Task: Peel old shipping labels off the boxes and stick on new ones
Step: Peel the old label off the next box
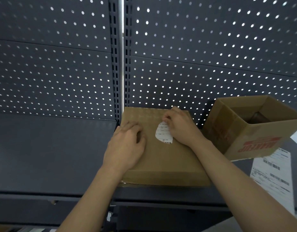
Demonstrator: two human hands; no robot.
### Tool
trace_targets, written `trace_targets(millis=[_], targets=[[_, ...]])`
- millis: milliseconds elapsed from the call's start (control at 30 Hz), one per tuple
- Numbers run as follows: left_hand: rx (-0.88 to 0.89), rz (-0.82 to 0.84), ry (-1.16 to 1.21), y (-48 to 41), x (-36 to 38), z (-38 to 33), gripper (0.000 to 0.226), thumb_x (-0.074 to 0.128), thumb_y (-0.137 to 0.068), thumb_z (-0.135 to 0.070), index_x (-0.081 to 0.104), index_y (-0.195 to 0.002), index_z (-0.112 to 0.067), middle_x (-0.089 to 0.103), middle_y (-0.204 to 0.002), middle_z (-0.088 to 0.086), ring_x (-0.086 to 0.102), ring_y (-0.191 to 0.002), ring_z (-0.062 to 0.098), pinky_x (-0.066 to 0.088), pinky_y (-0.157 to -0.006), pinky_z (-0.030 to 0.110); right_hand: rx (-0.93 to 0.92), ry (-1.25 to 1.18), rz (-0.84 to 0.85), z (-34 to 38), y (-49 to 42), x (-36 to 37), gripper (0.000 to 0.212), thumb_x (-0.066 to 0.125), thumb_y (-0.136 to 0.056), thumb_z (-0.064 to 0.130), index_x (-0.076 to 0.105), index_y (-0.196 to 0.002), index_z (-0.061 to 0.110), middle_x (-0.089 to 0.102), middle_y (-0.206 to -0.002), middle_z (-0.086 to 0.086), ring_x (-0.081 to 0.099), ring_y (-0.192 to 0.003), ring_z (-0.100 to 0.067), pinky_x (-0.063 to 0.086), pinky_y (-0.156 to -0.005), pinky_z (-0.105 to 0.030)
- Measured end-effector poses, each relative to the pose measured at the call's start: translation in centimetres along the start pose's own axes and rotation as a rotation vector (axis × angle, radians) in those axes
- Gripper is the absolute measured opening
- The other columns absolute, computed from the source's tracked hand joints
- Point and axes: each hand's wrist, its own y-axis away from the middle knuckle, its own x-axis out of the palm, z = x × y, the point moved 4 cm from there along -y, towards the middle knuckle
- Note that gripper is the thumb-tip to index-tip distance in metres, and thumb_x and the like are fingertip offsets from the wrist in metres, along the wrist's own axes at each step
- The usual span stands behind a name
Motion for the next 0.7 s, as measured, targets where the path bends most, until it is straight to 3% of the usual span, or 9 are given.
trace_targets(millis=[167, 233, 300, 333, 400, 500, 700], targets=[[0.013, 0.001, 0.002, -0.1, 0.0, 0.0, 0.030, 0.046, -0.097, -0.031, 0.061, -0.122, -0.022, 0.047, -0.142, -0.013, 0.034, -0.134, 0.006, 0.021, -0.116, 0.032, 0.063, -0.205, -0.016, -0.1, 0.5, -0.6, 0.016, 0.053, -0.095, 0.029, 0.066, -0.096, 0.019, 0.065, -0.095, 0.006, 0.060, -0.089, -0.015, 0.049, -0.087, -0.043], [0.018, 0.004, 0.000, -0.1, 0.0, 0.0, 0.030, 0.046, -0.097, -0.031, 0.061, -0.121, -0.021, 0.049, -0.141, -0.013, 0.037, -0.132, 0.007, 0.022, -0.116, 0.032, 0.113, -0.297, 0.019, -0.1, 0.8, -0.9, 0.034, 0.056, -0.092, 0.044, 0.061, -0.119, 0.024, 0.063, -0.111, 0.010, 0.055, -0.103, -0.009, 0.045, -0.096, -0.036], [0.018, 0.010, -0.005, -0.1, 0.0, 0.0, 0.030, 0.046, -0.097, -0.031, 0.061, -0.122, -0.021, 0.048, -0.141, -0.012, 0.036, -0.133, 0.008, 0.020, -0.116, 0.032, 0.152, -0.295, 0.070, -0.3, 0.9, -1.0, 0.054, 0.064, -0.088, 0.047, 0.052, -0.136, 0.025, 0.056, -0.122, 0.008, 0.047, -0.111, -0.008, 0.038, -0.100, -0.031], [0.016, 0.013, -0.008, -0.1, 0.0, 0.0, 0.031, 0.046, -0.097, -0.031, 0.061, -0.122, -0.021, 0.048, -0.142, -0.011, 0.035, -0.134, 0.008, 0.019, -0.116, 0.032, 0.128, -0.253, 0.084, -0.2, 0.9, -0.9, 0.052, 0.066, -0.087, 0.044, 0.055, -0.134, 0.025, 0.056, -0.123, 0.007, 0.048, -0.112, -0.010, 0.039, -0.101, -0.032], [0.014, 0.014, -0.011, 0.0, -0.1, 0.0, 0.031, 0.046, -0.097, -0.031, 0.061, -0.122, -0.020, 0.047, -0.143, -0.011, 0.033, -0.136, 0.008, 0.017, -0.117, 0.032, 0.070, -0.216, 0.070, 0.2, 0.9, -0.8, 0.030, 0.066, -0.086, 0.042, 0.071, -0.112, 0.026, 0.063, -0.113, 0.007, 0.057, -0.105, -0.012, 0.045, -0.097, -0.039], [0.017, 0.010, -0.007, 0.0, -0.1, -0.2, 0.031, 0.047, -0.097, -0.030, 0.061, -0.122, -0.019, 0.048, -0.143, -0.009, 0.033, -0.136, 0.009, 0.016, -0.116, 0.030, 0.048, -0.205, 0.022, 0.4, 0.8, -0.8, 0.016, 0.064, -0.085, 0.038, 0.073, -0.083, 0.026, 0.065, -0.092, 0.011, 0.061, -0.086, -0.011, 0.049, -0.085, -0.042], [0.009, 0.000, 0.000, 0.1, -0.2, -0.3, 0.030, 0.047, -0.097, -0.028, 0.061, -0.121, -0.019, 0.048, -0.142, -0.011, 0.033, -0.135, 0.009, 0.019, -0.115, 0.030, 0.079, -0.177, 0.024, 0.8, 1.4, -1.4, 0.013, 0.059, -0.096, 0.022, 0.069, -0.093, 0.015, 0.060, -0.101, 0.005, 0.049, -0.091, -0.013, 0.041, -0.090, -0.035]])
